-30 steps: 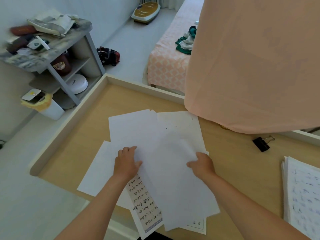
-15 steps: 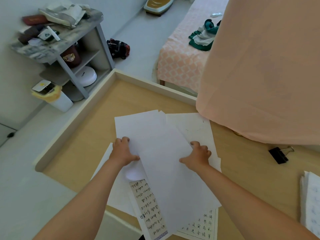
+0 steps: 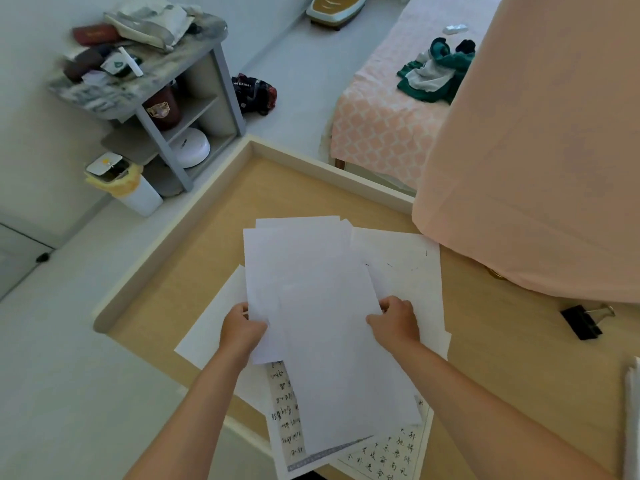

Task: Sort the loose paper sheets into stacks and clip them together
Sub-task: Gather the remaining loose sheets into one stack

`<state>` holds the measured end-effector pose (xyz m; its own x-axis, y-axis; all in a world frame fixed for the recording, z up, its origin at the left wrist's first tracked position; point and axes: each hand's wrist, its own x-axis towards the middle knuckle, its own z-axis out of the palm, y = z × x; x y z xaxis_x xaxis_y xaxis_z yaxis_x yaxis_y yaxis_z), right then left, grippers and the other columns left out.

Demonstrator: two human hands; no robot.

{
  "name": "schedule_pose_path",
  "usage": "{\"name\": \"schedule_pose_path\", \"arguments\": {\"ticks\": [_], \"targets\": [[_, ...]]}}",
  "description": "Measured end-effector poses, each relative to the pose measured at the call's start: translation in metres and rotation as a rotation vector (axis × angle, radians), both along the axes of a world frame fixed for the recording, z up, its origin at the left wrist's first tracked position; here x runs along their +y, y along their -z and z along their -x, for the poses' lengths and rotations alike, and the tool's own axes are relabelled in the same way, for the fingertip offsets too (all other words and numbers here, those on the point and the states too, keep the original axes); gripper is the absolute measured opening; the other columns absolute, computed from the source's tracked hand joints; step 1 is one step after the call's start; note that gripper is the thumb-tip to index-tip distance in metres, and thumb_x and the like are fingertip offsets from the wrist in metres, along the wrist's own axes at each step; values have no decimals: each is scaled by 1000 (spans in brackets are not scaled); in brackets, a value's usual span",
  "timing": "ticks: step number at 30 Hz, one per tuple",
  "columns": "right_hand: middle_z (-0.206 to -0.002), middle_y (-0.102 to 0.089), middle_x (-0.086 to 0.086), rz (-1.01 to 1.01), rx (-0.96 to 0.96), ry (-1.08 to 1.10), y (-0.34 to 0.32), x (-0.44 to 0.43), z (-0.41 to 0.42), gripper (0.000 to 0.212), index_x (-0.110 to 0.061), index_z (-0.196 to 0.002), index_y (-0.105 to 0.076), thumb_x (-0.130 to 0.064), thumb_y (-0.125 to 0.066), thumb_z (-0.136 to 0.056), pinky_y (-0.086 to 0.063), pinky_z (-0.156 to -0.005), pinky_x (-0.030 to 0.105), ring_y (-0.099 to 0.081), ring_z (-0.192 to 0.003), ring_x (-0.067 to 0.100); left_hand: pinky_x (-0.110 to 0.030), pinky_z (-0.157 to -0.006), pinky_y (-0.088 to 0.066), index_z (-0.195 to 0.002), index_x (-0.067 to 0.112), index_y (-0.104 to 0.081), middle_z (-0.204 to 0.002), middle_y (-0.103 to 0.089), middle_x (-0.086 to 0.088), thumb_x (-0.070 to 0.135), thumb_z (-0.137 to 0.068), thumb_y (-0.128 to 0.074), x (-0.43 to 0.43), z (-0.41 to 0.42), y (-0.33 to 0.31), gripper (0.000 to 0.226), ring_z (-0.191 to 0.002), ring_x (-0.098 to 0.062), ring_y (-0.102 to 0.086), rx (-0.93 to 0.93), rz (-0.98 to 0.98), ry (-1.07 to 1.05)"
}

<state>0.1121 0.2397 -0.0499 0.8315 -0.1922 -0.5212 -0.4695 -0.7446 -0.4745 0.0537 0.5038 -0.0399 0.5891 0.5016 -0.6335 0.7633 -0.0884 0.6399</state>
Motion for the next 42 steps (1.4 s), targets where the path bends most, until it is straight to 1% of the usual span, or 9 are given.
{"name": "schedule_pose_path", "arguments": {"ticks": [4,7,10,12,19,22,25,36,42], "targets": [[-92,-68,-1,-153,-44,102,-3,-5,5,11,-18,-93,-61,-21,-68,-86,-55,-72,34,-64,-78,17,-48,-81,-59,-124,17,-48,-115,-63,-7,-8,-86,-44,1,22,-13,45,-103,-30,-64,107,264,134],[-99,-68,0,-211,6,123,1,-2,14,22,-15,-106,-61,-21,-70,-88,-57,-79,37,-65,-84,18,-42,-72,-62,-108,12,-60,-96,-75,-10,0,-88,-46,-15,36,-19,26,-85,-30,-72,175,379,219],[-107,-66,0,-192,-7,24,4,3,24,30,-16,-117,-57,-21,-68,-90,-56,-81,34,-64,-92,20,-41,-68,-58,-79,6,-59,-68,-67,-7,22,-94,-47,-25,39,-15,24,-66,-28,-65,151,457,-19],[-113,-65,-1,-206,-3,-64,4,7,28,34,-18,-124,-55,-21,-65,-91,-55,-84,34,-64,-98,20,-36,-66,-57,-96,10,-63,-88,-70,-3,37,-93,-61,-24,35,-9,27,-80,-24,-67,45,328,-50],[-143,-37,5,-26,-100,-216,-15,3,22,66,-23,-144,-45,-37,-72,-86,-39,-110,36,-38,-133,24,-34,-79,-53,-125,24,-55,-118,-65,1,-2,-83,-56,-15,36,-15,50,-101,-18,-63,-125,208,88],[-148,-34,1,-277,-49,-78,-29,-7,14,91,-24,-152,-31,-38,-82,-77,-37,-111,37,-34,-137,19,-41,-86,-57,-131,25,-54,-123,-67,1,-1,-88,-58,3,40,-13,50,-107,-21,-65,-177,345,42],[-134,-52,-7,-574,82,-45,-40,-9,13,74,-24,-142,-44,-28,-83,-79,-47,-99,32,-50,-121,7,-46,-93,-55,-131,31,-51,-124,-66,5,5,-91,-61,-3,36,-15,49,-112,-20,-64,-192,448,77],[-99,-71,3,-434,324,188,-31,-57,20,30,-7,-115,-67,-17,-73,-88,-52,-63,27,-68,-85,19,-36,-85,-55,-109,20,-56,-101,-64,0,15,-81,-63,-69,-1,-12,30,-91,-20,-63,43,60,389],[-119,-66,1,-425,265,109,-13,-67,25,39,-15,-121,-58,-17,-75,-86,-55,-91,33,-65,-103,18,-31,-69,-55,-118,25,-52,-108,-65,1,3,-90,-50,-99,-13,-20,35,-87,-17,-65,-157,60,263]]}}
